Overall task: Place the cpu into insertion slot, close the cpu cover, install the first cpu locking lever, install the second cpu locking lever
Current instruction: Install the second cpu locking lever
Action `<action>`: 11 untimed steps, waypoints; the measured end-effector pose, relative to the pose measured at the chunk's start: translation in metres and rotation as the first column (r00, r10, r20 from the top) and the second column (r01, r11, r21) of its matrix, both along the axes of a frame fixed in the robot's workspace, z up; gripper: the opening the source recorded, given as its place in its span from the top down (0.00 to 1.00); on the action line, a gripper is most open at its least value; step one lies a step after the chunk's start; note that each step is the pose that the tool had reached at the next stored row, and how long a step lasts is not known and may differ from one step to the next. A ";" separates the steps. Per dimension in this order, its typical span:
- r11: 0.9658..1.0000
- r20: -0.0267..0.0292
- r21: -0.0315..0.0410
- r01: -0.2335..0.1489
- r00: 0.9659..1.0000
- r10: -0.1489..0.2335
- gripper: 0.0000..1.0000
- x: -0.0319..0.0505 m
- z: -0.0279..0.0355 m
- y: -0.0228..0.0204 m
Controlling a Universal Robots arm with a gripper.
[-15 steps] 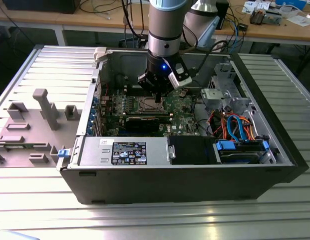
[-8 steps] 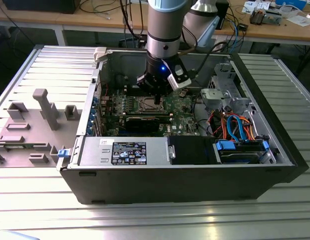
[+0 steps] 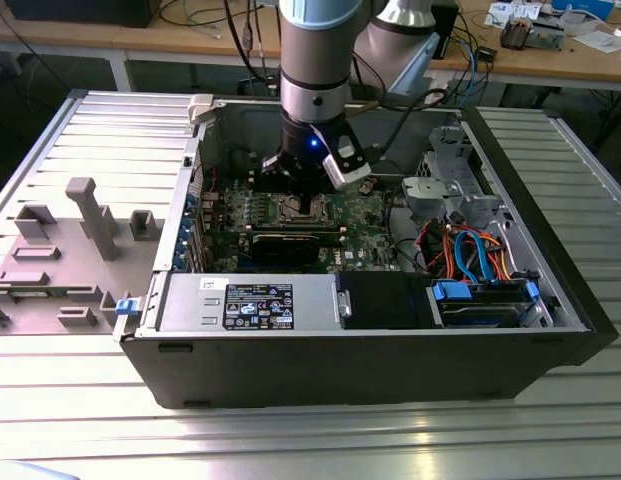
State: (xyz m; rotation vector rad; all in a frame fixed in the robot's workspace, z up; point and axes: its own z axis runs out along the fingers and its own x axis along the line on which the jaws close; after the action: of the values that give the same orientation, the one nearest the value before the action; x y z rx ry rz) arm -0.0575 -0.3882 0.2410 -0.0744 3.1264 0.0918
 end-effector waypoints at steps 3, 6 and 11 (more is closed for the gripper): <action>1.000 0.000 0.000 0.000 1.000 0.000 0.89 -0.0038 -0.0005 -0.0014; 1.000 0.000 0.000 0.000 1.000 0.000 0.89 -0.0040 -0.0005 -0.0014; 1.000 0.000 0.000 0.000 1.000 0.000 0.89 -0.0042 -0.0005 -0.0015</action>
State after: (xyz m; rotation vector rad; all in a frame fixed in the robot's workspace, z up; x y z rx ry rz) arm -0.0616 -0.3896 0.2404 -0.0744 3.1264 0.0925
